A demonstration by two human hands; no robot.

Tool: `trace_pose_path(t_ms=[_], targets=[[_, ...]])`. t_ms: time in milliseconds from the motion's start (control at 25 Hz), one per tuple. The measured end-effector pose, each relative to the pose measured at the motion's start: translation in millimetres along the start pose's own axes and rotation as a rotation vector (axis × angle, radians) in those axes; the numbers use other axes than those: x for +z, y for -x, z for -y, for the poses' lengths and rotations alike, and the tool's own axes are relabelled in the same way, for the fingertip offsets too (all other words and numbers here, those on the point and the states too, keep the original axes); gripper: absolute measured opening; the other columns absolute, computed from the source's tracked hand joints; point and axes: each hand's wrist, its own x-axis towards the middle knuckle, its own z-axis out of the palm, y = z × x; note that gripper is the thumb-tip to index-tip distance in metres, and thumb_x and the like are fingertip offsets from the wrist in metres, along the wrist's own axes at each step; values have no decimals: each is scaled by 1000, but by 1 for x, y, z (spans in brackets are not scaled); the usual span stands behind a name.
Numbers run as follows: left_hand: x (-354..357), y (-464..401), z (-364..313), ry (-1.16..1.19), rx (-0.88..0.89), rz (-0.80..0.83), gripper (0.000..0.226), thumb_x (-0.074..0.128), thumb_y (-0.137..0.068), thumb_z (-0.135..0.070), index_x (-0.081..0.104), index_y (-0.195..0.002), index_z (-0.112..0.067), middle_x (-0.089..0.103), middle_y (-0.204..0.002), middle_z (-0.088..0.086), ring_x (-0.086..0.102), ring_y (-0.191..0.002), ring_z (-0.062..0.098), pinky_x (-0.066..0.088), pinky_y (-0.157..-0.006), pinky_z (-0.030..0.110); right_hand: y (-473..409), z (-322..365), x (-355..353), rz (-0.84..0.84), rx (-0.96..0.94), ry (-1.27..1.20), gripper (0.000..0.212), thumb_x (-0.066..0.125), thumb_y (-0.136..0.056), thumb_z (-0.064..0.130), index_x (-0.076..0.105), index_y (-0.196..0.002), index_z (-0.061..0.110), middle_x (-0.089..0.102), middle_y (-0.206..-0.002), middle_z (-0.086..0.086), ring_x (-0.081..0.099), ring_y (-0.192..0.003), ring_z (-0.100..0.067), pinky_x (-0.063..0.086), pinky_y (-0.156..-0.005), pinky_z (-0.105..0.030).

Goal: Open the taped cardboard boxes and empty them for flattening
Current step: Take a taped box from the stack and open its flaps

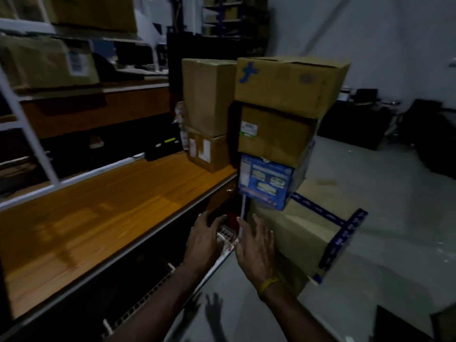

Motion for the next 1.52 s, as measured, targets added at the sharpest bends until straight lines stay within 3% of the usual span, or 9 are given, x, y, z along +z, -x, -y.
trace_pose_path(t_ms=[200, 400, 560, 720, 1000, 1120, 1240, 1400, 1520], targets=[[24, -111, -29, 124, 158, 24, 69, 55, -82, -46, 45, -146, -23, 35, -152, 18, 37, -138, 36, 41, -108, 46, -83, -55, -8, -106, 145, 47, 68, 71, -82, 27, 45, -145, 25, 41, -149, -18, 40, -137, -40, 38, -106, -61], [15, -233, -50, 117, 275, -21, 71, 64, -92, -32, 28, -153, -32, 22, -158, 15, 29, -142, 34, 39, -110, 45, -184, -74, -33, -281, 168, 88, 68, 71, -85, 26, 39, -146, 27, 35, -152, -19, 34, -141, -40, 35, -109, -60], [-7, -303, -72, 184, 343, -80, 74, 67, -91, -28, 26, -153, -34, 17, -159, 15, 26, -143, 36, 39, -109, 51, -252, -78, -58, -428, 138, 126, 66, 69, -87, 27, 40, -146, 27, 33, -153, -18, 34, -140, -38, 37, -108, -57], [-31, -371, -94, 171, 374, -180, 76, 68, -91, -29, 25, -153, -34, 15, -160, 12, 25, -144, 35, 41, -107, 50, -325, -86, -84, -537, 121, 165, 64, 70, -85, 28, 43, -144, 26, 35, -151, -19, 37, -137, -40, 39, -104, -60], [-77, -496, -117, 129, 418, -342, 92, 80, -79, -39, 22, -150, -44, 8, -162, 9, 16, -147, 39, 37, -105, 67, -428, -124, -147, -695, 184, 196, 69, 69, -83, 42, 41, -145, 30, 25, -157, -16, 25, -143, -39, 31, -108, -63], [-97, -548, -102, 135, 309, -437, 100, 81, -73, -50, 19, -152, -48, 0, -164, 10, 6, -149, 40, 27, -104, 76, -452, -159, -161, -759, 241, 21, 81, 73, -79, 51, 32, -148, 36, 19, -159, -14, 23, -143, -38, 35, -107, -63], [-97, -582, -70, 244, 198, -460, 109, 80, -66, -61, 15, -152, -51, -8, -164, 10, -1, -150, 40, 27, -107, 73, -456, -184, -146, -767, 280, -243, 96, 75, -79, 51, 17, -155, 40, 8, -161, -15, 21, -145, -38, 36, -107, -54], [-69, -591, -33, 347, 213, -392, 120, 76, -56, -73, 12, -154, -47, -3, -164, 12, 15, -149, 36, 34, -111, 59, -453, -202, -117, -740, 207, -374, 110, 80, -81, 32, 1, -156, 41, 3, -162, -13, 17, -148, -32, 31, -102, -34], [-32, -581, -14, 354, 269, -352, 116, 78, -61, -69, 13, -154, -45, 3, -163, 10, 18, -147, 34, 34, -108, 56, -447, -211, -92, -740, 190, -381, 115, 79, -81, 27, -9, -152, 46, 12, -161, -10, 24, -147, -30, 33, -105, -38]])
